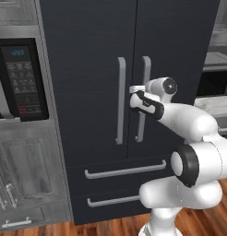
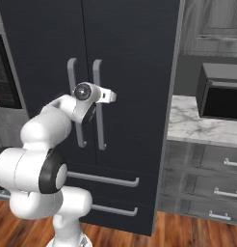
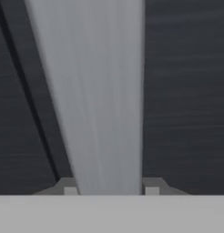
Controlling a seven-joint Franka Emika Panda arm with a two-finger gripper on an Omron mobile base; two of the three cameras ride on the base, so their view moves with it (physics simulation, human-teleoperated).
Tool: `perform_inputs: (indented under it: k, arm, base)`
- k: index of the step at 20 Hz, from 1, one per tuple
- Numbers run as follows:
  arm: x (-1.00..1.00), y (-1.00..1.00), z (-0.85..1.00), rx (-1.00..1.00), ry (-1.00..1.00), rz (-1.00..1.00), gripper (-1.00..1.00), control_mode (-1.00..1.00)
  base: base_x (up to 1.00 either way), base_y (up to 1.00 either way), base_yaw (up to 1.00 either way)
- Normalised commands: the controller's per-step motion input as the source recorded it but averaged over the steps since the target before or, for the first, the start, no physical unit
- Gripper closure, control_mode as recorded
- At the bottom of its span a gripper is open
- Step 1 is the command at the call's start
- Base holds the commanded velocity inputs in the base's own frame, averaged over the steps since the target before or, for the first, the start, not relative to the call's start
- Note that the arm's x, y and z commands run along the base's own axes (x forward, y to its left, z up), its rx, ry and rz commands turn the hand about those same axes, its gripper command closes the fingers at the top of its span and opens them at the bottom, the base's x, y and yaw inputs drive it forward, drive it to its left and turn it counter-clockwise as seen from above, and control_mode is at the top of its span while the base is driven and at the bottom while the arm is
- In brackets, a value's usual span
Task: Retrieve the sausage and cheese from the fridge and place them on the cutting board on the counter.
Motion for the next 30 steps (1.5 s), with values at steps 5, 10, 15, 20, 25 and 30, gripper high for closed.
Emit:
perform_inputs:
  k: [5,10,15,20,25,30]
  arm:
    - [-0.10,0.00,0.00,0.00,0.00,0.00,1.00,-1.00]
    - [-0.98,-0.15,0.00,0.00,0.02,0.00,1.00,-1.00]
    - [-1.00,-0.43,0.00,0.00,0.10,0.00,1.00,-1.00]
    - [-1.00,-0.56,0.00,0.02,0.13,0.00,1.00,-1.00]
    - [-1.00,-0.54,0.00,0.03,0.07,0.00,1.00,-1.00]
    - [-0.75,-0.40,0.00,0.01,0.01,0.00,1.00,-1.00]
  base:
    - [0.00,0.00,0.00]
    - [0.00,0.00,0.00]
    - [0.00,0.00,0.00]
    - [0.00,0.00,0.00]
    - [0.00,0.00,0.00]
    - [0.00,0.00,0.00]
